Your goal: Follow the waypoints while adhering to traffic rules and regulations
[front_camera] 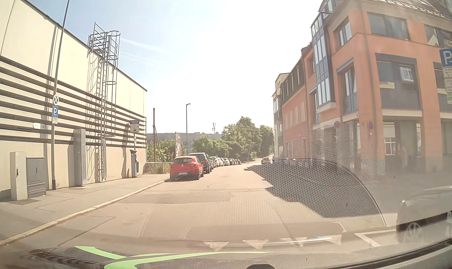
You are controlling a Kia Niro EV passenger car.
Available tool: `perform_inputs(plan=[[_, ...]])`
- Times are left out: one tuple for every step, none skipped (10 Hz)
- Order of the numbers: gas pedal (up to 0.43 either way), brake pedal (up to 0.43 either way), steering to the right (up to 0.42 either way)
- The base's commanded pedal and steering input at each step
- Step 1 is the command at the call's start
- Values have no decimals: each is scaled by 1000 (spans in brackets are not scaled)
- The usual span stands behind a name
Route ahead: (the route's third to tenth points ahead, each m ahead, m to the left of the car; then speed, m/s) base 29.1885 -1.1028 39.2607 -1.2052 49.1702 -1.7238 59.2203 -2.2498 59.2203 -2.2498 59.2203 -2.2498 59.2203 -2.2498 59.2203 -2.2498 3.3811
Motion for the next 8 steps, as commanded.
perform_inputs(plan=[[0,73,4],[0,0,4],[0,0,5],[0,0,8],[0,0,10],[0,0,12],[0,0,13],[8,0,13]])
